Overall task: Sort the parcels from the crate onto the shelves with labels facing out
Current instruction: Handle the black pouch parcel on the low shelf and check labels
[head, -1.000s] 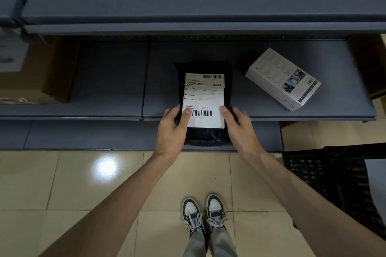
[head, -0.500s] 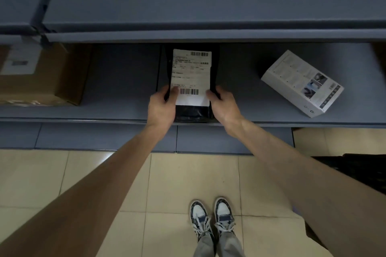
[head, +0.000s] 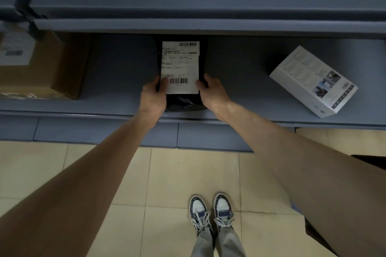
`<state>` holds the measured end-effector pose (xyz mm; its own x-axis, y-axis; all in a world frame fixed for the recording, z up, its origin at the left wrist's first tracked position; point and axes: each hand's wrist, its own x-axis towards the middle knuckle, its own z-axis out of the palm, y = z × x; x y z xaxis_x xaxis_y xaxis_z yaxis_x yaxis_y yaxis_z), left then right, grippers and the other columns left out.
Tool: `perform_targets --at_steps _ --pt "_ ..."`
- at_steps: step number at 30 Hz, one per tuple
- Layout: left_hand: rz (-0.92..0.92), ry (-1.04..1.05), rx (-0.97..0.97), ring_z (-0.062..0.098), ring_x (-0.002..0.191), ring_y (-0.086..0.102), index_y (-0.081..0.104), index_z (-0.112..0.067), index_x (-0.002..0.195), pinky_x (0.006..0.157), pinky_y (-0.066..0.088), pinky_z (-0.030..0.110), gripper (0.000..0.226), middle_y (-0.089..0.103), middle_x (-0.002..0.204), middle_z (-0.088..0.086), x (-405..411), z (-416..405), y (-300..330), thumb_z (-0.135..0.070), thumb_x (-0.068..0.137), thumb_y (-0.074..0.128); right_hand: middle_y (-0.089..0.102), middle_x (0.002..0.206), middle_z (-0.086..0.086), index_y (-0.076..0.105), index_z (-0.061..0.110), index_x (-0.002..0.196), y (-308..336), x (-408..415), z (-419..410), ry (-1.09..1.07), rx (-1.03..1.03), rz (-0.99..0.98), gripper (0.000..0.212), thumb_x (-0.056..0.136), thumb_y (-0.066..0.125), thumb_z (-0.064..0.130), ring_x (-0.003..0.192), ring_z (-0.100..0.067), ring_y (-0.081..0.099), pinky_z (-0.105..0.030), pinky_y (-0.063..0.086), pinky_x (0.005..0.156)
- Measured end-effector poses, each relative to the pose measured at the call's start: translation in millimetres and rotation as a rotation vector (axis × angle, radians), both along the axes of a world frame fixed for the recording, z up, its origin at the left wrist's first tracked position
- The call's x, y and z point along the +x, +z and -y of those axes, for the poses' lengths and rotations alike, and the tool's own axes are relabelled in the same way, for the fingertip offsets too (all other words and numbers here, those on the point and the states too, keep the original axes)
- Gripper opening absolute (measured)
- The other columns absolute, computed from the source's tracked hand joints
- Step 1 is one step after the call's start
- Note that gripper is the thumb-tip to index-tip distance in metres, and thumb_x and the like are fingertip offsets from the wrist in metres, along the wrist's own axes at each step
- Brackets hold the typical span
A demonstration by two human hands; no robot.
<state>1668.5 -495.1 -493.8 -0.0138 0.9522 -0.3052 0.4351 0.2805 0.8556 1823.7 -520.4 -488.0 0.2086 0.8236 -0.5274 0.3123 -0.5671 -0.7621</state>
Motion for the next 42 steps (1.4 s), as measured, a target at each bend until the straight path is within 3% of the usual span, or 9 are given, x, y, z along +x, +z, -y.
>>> perform_targets --at_steps 6,8,11,13,17,23,33,42 --pt "-0.129 -0.015 -0.073 0.019 0.105 0.064 0.062 -0.012 0.129 0.070 0.049 0.016 0.033 0.065 0.112 0.001 3 -10 12 -0.029 0.106 0.045 0.034 0.155 -0.010 0.031 0.010 0.151 20 11 -9 0.103 -0.016 0.129 0.049 0.106 0.039 0.027 0.138 -0.026 0.039 -0.025 0.036 0.101" --pt "-0.318 -0.076 -0.043 0.024 0.113 0.060 0.056 -0.010 0.138 0.083 0.049 0.027 0.039 0.062 0.124 0.007 2 -13 20 -0.030 0.106 0.046 0.036 0.154 -0.012 0.030 0.008 0.151 30 20 -7 0.171 -0.004 0.222 0.052 0.106 0.040 0.029 0.138 -0.028 0.039 -0.027 0.036 0.102" --pt "-0.542 -0.199 0.173 0.031 0.135 0.044 0.045 -0.012 0.146 0.108 0.041 0.037 0.044 0.046 0.146 0.014 1 -9 33 -0.028 0.105 0.047 0.044 0.148 -0.015 0.037 0.007 0.147 40 44 4 0.313 0.011 0.401 0.051 0.104 0.041 0.035 0.133 -0.032 0.044 -0.034 0.039 0.102" --pt "-0.562 -0.232 0.302 0.032 0.131 0.046 0.048 -0.012 0.142 0.103 0.048 0.045 0.042 0.045 0.145 0.015 10 -2 41 -0.027 0.103 0.050 0.049 0.142 -0.016 0.046 0.007 0.140 45 68 12 0.382 0.045 0.535 0.048 0.103 0.043 0.036 0.129 -0.034 0.048 -0.037 0.041 0.100" --pt "-0.636 -0.373 0.419 0.034 0.128 0.048 0.054 -0.007 0.136 0.096 0.051 0.047 0.038 0.049 0.142 0.015 57 18 49 -0.025 0.103 0.050 0.051 0.139 -0.017 0.052 0.008 0.135 52 123 33 0.437 0.119 0.763 0.045 0.101 0.046 0.036 0.127 -0.035 0.046 -0.040 0.040 0.101" --pt "-0.676 -0.550 0.392 0.036 0.123 0.052 0.059 -0.006 0.131 0.093 0.049 0.045 0.037 0.055 0.136 0.017 158 61 44 -0.028 0.103 0.050 0.048 0.137 -0.019 0.050 0.007 0.134 58 214 70 0.449 0.140 0.959 0.046 0.100 0.045 0.037 0.121 -0.037 0.047 -0.041 0.038 0.098" --pt "-0.654 -0.602 0.296 0.032 0.129 0.046 0.050 -0.013 0.142 0.096 0.046 0.045 0.046 0.051 0.142 0.012 261 113 39 -0.039 0.105 0.043 0.051 0.135 -0.017 0.051 0.007 0.134 55 317 118 0.325 0.055 0.975 0.045 0.101 0.042 0.037 0.122 -0.034 0.047 -0.041 0.039 0.099" --pt "-0.651 -0.634 0.233 0.030 0.135 0.041 0.027 -0.020 0.156 0.099 0.045 0.046 0.059 0.042 0.150 0.010 296 114 24 -0.045 0.104 0.041 0.055 0.131 -0.016 0.049 0.006 0.131 19 323 117 0.218 0.022 0.754 0.040 0.101 0.044 0.033 0.118 -0.035 0.051 -0.040 0.041 0.094"
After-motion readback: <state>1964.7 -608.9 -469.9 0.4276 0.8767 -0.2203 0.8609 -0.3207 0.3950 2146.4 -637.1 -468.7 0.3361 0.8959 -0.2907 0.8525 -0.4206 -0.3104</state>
